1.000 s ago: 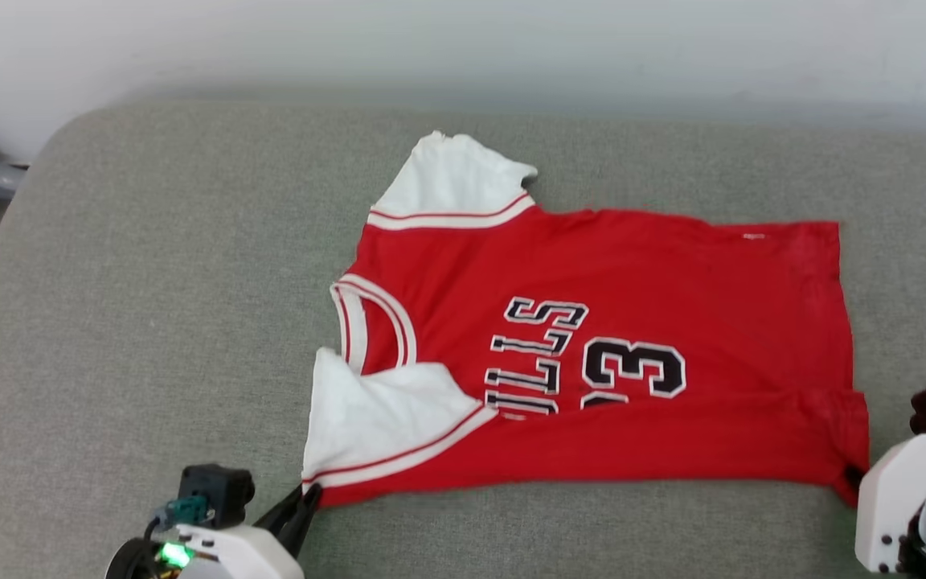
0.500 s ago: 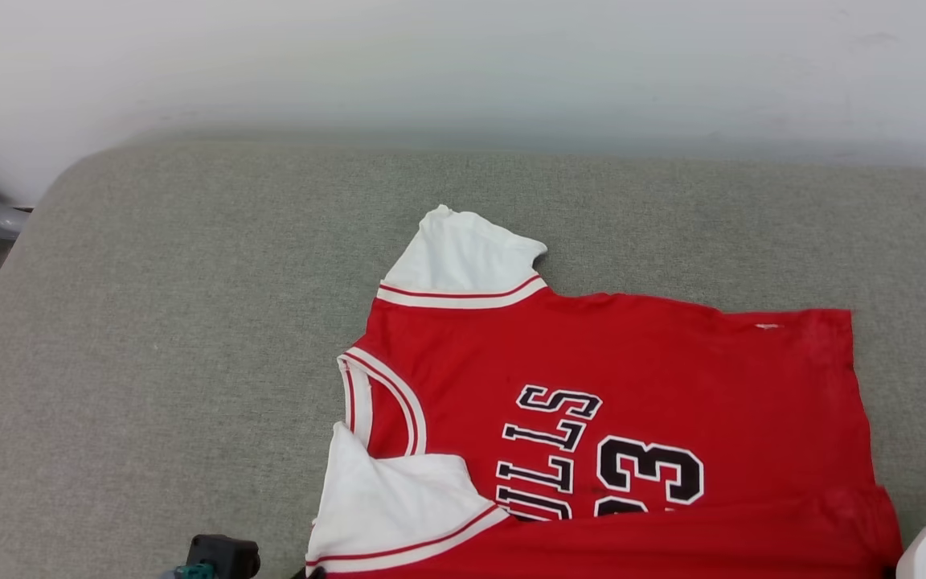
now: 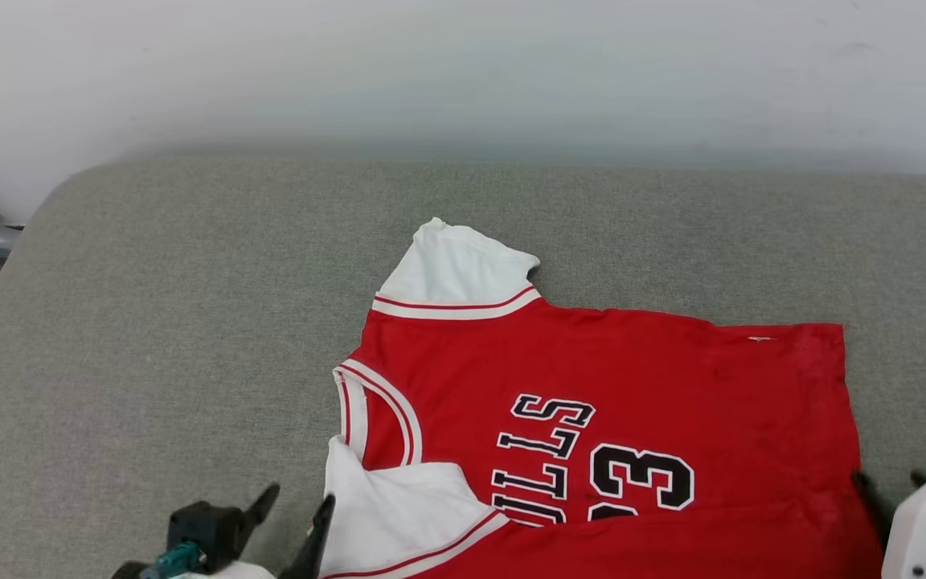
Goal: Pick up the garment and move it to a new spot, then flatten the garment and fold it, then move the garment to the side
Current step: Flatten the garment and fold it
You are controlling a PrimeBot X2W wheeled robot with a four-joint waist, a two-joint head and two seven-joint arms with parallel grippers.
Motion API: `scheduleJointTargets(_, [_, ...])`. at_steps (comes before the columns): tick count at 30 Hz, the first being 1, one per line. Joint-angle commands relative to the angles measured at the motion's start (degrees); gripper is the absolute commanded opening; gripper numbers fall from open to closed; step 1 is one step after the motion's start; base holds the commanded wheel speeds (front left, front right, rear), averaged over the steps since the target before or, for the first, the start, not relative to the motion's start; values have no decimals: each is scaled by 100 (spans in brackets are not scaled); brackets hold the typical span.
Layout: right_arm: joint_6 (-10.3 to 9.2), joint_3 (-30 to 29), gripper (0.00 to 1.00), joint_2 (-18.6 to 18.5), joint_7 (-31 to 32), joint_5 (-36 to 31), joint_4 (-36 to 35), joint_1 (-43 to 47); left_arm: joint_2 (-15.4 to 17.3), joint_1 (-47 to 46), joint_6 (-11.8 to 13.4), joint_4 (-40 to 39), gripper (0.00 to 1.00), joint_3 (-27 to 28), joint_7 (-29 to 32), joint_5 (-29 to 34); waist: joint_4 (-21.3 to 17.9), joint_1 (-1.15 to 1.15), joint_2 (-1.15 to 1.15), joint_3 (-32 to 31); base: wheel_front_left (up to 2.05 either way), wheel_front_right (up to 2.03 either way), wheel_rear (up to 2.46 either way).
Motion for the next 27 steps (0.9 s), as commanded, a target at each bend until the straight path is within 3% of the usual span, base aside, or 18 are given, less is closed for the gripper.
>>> scheduleJointTargets(1, [-5,22,100,4,-349,6,-55,-178,-37,-124,-13,-69,100,66,-268,90,-13,0,0,-24,0,0,0])
scheduleJointTargets(7, [-5,279,100,11,-1607,197,-166,-498,-200,-389,74,-297,100,312,-1114,404,-40,0,0,-54,0,0,0])
scheduleJointTargets(15, [-5,534,100,195,-2824,216,-290,-655,-583,-562,14,-640,100,675,-1267,797,-85,0,0,100,0,0,0])
scheduleJointTargets(21, [-5,611,100,443,-3150,177,-347,-778,-804,-891,-296,-673,100,978,-1264,1095,-207,0,0,478,0,0,0])
scheduleJointTargets(27, [-5,740,100,605,-3239,125,-539,-1007,-533,-1793,-771,-290,100,988,-1093,1234,-493,0,0,1089,0,0,0])
